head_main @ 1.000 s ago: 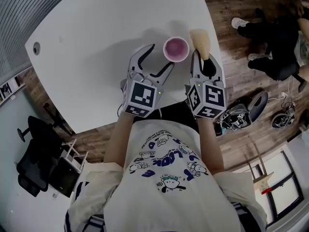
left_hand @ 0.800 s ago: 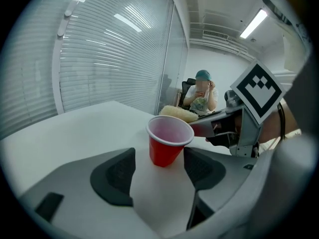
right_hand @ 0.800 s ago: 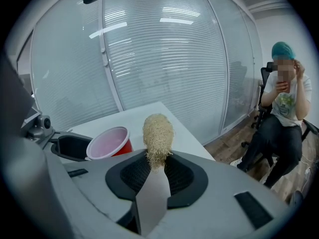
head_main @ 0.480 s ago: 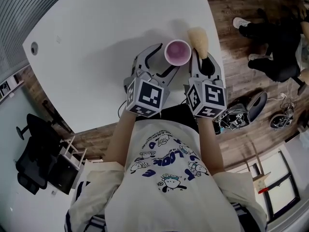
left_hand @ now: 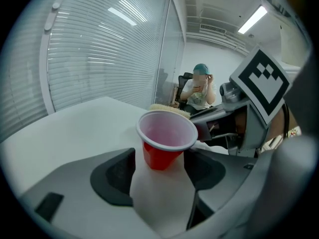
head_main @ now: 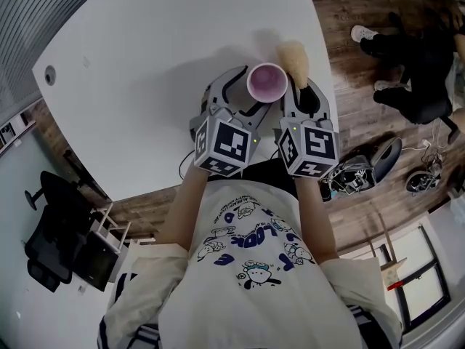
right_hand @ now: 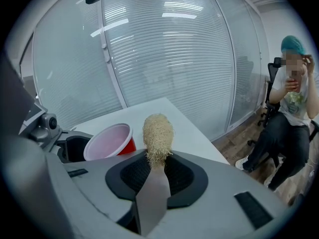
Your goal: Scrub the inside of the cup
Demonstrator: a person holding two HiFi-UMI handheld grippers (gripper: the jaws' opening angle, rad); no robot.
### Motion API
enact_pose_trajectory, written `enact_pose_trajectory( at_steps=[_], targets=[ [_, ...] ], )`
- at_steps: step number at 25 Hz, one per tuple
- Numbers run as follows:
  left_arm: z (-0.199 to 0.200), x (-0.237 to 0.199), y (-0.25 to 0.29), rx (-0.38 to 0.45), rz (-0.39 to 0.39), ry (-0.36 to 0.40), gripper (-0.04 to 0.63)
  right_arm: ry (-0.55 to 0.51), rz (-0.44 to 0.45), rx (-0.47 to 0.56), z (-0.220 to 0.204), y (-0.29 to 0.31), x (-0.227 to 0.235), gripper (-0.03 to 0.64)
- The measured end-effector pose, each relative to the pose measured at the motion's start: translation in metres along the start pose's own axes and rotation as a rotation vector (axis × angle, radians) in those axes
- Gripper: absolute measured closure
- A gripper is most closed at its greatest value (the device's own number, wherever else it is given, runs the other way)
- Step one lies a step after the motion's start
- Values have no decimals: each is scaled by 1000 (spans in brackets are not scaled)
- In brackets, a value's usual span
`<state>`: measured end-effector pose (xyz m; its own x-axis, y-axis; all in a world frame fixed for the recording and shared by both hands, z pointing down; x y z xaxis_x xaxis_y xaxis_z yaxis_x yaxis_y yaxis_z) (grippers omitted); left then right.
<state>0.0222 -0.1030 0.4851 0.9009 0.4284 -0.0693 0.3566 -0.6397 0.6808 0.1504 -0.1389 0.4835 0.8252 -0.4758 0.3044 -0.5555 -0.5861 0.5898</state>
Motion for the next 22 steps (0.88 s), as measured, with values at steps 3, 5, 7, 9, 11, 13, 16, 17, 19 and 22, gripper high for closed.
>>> enact_pose_trajectory(
  at_steps=[3, 5, 7, 9, 11, 13, 16, 17, 19, 22],
  targets=[
    [0, -1, 3, -6, -1, 15, 270, 1, 10, -7, 0, 3, -3, 534],
    [0, -1, 5, -8, -5, 17, 270, 1, 17, -13, -1, 4, -4, 534],
    [0, 0, 6, -7, -7, 13, 270, 1, 21, -18, -2, 4, -4, 534],
    [1, 2, 7, -3, -6, 13, 270, -2, 24, -20, -3, 4, -5, 534],
    [2, 3, 8, 2, -4, 12, 270, -4, 27, -22, -3, 4, -6, 535],
    [3, 3, 9, 3, 3, 10, 282, -4, 30, -22, -3, 3, -6, 535],
    [3, 3, 10, 3, 10, -4, 284, -5, 32, -19, -3, 3, -5, 535],
    [3, 3, 10, 3, 11, -11, 284, -5, 33, -19, -2, 3, -5, 535],
    [3, 2, 9, 4, 14, -19, 285, -5, 34, -20, -2, 2, -5, 535],
    [5, 1, 6, 20, 16, -28, 287, -5, 36, -18, -2, 1, -5, 535]
  ],
)
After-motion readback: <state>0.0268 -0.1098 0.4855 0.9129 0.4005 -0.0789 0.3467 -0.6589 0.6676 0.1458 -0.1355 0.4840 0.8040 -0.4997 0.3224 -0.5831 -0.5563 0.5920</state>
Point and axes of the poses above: the fingertips, and each gripper's own axes: y forward along the fingers, x to its right, z out of its top, the point moved 8 cm from there along -y, backward along the fingers, and after that the axes turned 7 degrees about z, right-handed, at the moved point
